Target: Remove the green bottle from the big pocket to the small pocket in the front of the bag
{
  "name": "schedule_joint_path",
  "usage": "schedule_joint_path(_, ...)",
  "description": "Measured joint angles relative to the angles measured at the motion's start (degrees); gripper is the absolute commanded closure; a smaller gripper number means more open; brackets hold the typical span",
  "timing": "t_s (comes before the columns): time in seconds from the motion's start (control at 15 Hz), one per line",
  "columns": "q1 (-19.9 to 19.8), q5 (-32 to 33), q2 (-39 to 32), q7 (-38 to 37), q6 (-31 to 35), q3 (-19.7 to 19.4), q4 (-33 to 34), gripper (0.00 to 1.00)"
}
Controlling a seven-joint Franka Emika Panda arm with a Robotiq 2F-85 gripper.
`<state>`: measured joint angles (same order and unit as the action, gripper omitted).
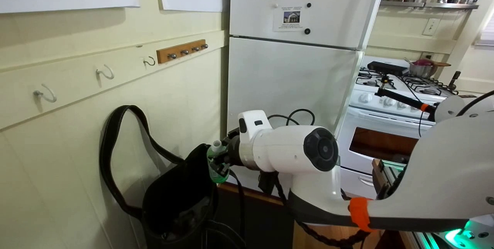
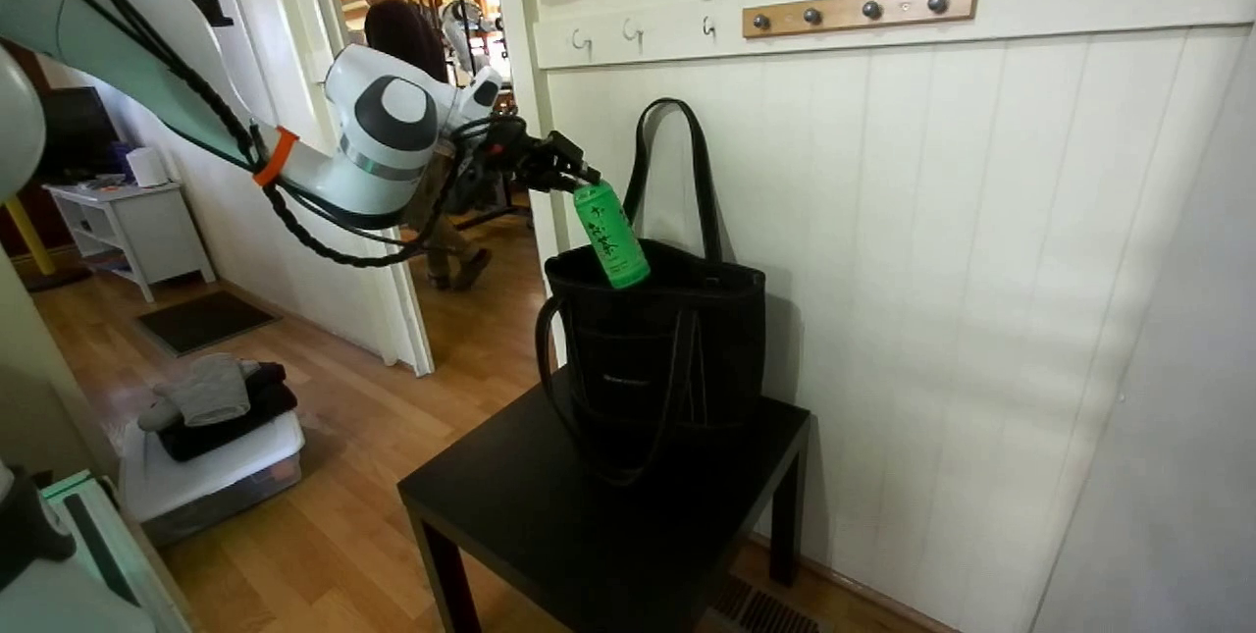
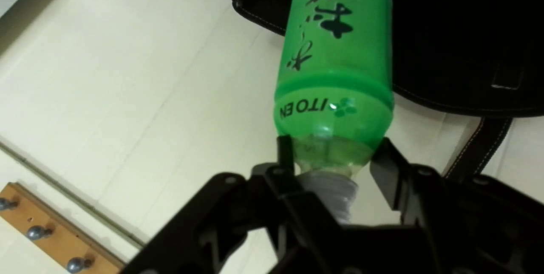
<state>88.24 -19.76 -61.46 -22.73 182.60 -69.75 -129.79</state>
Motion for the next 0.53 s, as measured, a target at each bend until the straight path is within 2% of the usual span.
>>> schedule_joint_path(0.27,1.1,-1.2,1.5,-1.0,0.2,0.4,-2.5,0.76)
schedule_joint_path(0.4,-0.3,-1.2,2.9,-0.9,1.3,1.5,-2.7,0.76)
schedule_joint_path(0.53,-3.3,-1.1,4.7,-0.2,5.1,3.8,-2.6,0.76)
